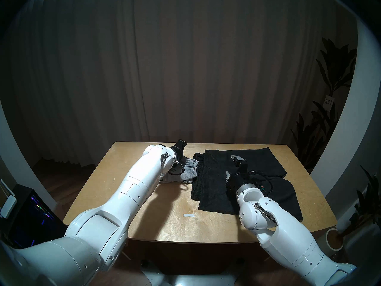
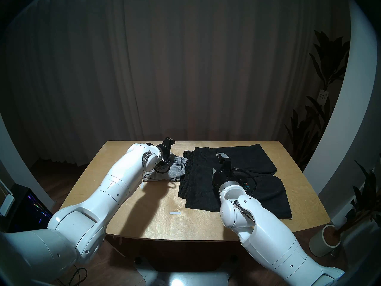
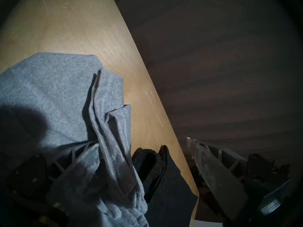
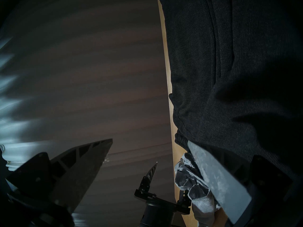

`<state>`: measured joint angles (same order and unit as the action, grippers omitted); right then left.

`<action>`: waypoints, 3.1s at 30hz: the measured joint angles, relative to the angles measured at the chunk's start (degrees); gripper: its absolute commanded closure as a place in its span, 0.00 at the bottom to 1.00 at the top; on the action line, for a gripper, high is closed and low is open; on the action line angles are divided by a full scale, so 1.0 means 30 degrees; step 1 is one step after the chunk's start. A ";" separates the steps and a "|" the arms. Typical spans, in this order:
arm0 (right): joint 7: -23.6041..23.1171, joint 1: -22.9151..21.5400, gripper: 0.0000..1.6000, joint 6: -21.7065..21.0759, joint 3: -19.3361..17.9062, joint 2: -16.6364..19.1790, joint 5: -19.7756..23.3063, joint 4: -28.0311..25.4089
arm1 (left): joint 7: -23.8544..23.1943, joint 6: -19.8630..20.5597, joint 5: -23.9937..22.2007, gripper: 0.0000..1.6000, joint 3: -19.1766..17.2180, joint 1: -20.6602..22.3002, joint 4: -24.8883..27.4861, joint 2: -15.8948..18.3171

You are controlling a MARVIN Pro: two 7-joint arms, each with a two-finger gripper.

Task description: Fold pants twice and stack them

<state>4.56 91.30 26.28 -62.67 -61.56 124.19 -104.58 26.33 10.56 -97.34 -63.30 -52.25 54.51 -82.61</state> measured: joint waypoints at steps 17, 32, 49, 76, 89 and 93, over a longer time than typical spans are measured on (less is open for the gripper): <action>-0.0053 0.0074 0.00 0.0004 -0.0210 -0.0095 0.0083 0.0084 | -0.1181 -0.0569 0.0788 0.00 0.0772 0.1515 -0.3814 -0.1424; -0.0190 0.0657 0.00 0.0171 -0.0501 -0.0092 0.0107 -0.0031 | -0.2061 -0.0194 0.0951 0.00 0.1195 0.2164 -0.3914 -0.2080; -0.0214 0.0657 0.00 -0.0038 -0.0737 -0.0094 0.0154 -0.0031 | -0.2062 0.0716 0.0398 0.00 0.1371 0.1801 -0.2932 -0.2430; -0.0152 0.0629 0.00 -0.0436 -0.0708 0.0040 0.0012 0.0067 | -0.0676 -0.2116 0.1760 0.00 0.1723 0.0299 -0.0147 -0.2057; -0.0146 0.0670 0.00 -0.0024 -0.0575 -0.0109 -0.0218 0.0029 | -0.1588 -0.2663 0.1937 0.00 0.1701 0.0636 -0.1046 -0.2774; -0.0116 0.0669 0.00 0.0119 -0.0481 -0.0133 -0.0302 0.0001 | -0.1875 -0.2826 0.2025 0.00 0.1701 0.0774 -0.1738 -0.2961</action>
<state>4.21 93.30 26.64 -64.11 -61.95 123.29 -104.57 20.71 2.08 -91.27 -58.20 -49.93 49.30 -91.49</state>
